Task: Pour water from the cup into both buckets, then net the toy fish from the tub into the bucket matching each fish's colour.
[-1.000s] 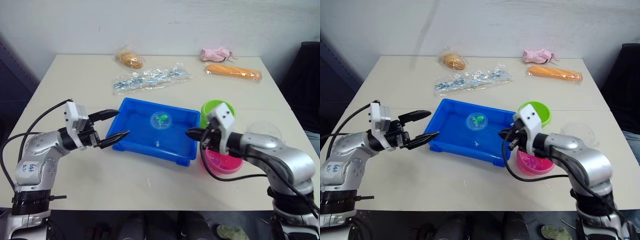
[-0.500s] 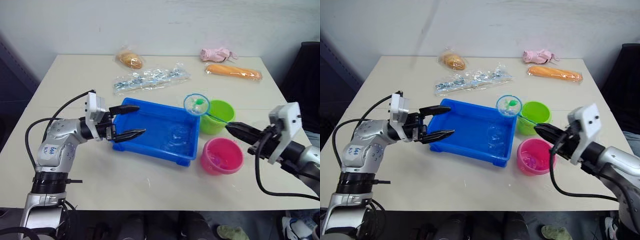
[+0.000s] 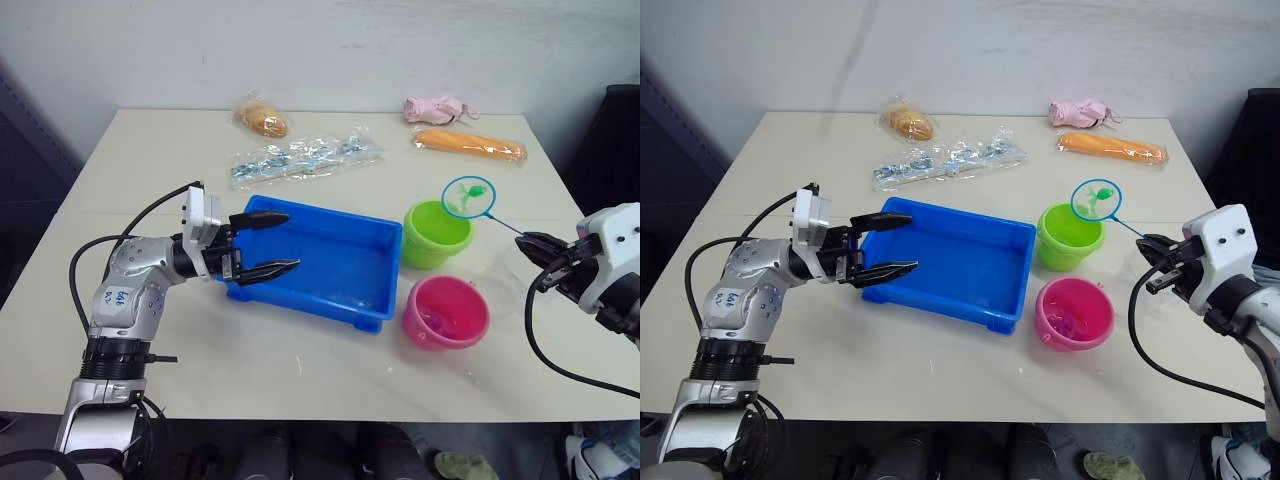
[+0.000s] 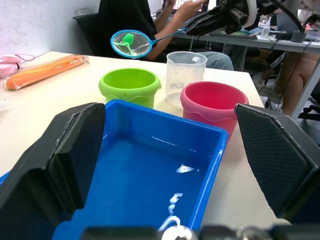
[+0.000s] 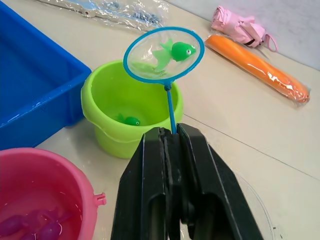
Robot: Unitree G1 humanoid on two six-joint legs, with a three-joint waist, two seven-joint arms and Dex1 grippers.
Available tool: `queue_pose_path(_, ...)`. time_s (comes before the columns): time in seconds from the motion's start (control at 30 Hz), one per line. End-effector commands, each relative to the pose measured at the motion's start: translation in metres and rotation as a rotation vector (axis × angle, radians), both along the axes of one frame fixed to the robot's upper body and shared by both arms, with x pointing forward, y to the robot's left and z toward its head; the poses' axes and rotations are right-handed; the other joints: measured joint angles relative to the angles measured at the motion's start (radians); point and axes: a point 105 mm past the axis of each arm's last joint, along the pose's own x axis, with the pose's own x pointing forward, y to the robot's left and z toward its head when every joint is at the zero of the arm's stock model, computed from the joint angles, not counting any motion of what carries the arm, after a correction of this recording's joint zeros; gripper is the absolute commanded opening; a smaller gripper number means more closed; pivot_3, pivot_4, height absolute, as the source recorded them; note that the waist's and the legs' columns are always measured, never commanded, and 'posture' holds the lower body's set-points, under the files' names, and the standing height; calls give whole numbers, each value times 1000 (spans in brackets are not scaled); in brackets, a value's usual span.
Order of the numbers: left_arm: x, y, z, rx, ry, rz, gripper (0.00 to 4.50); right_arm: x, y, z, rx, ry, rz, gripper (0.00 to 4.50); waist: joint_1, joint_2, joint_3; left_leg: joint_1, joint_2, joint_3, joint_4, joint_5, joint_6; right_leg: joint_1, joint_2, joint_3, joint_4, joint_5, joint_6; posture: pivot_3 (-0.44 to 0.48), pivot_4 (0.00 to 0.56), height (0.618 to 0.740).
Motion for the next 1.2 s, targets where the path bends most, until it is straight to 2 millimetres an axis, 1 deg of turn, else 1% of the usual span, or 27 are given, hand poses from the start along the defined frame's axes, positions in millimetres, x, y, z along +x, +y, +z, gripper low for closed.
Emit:
queue_pose_path(0.03,-3,1,2,-4,-29,2,4459,0,2,7,-118,-71,22,0,0,0,0,0,0,1,0,0,0,0,0,0,0,0,0,0,150,740)
queue_pose_path(0.1,-5,3,1,-5,-26,8,4459,1,2,7,-172,-106,20,0,0,0,0,0,1,3,0,0,0,0,0,0,0,0,0,0,150,740)
queue_pose_path(0.23,-5,5,0,-9,-19,22,4459,2,-4,-2,-337,-112,12,0,3,0,0,0,1,4,0,0,0,0,0,0,0,0,0,0,150,740)
queue_pose_path(0.43,-5,6,-2,-5,-11,23,4459,3,-6,-7,-574,-158,51,0,1,0,0,0,1,3,1,0,0,1,0,-1,0,0,0,0,150,740)
queue_pose_path(0.57,-5,5,-2,-4,-10,20,4459,4,-10,-8,-702,-230,55,0,1,0,0,0,1,3,1,0,0,1,0,-1,0,0,0,0,150,740)
queue_pose_path(0.77,-6,3,-1,-15,-3,15,4459,9,-9,-7,-901,-333,76,0,0,0,0,0,2,3,2,0,-1,1,0,-1,0,0,0,0,150,740)
queue_pose_path(0.97,-7,0,0,-19,-4,18,4459,11,-12,-5,-1021,-400,75,0,0,0,0,0,3,3,2,0,-1,2,0,-1,0,0,0,0,150,740)
queue_pose_path(1.03,-8,-1,1,-19,-4,18,4459,12,-13,-7,-1035,-397,88,0,-1,0,0,0,3,3,2,1,-1,2,0,-1,0,0,0,0,150,740)
queue_pose_path(1.2,-9,-1,2,-14,-4,22,4459,12,-15,-2,-1081,-437,111,0,-1,0,0,1,3,3,2,1,-1,2,0,-1,0,0,0,0,150,740)
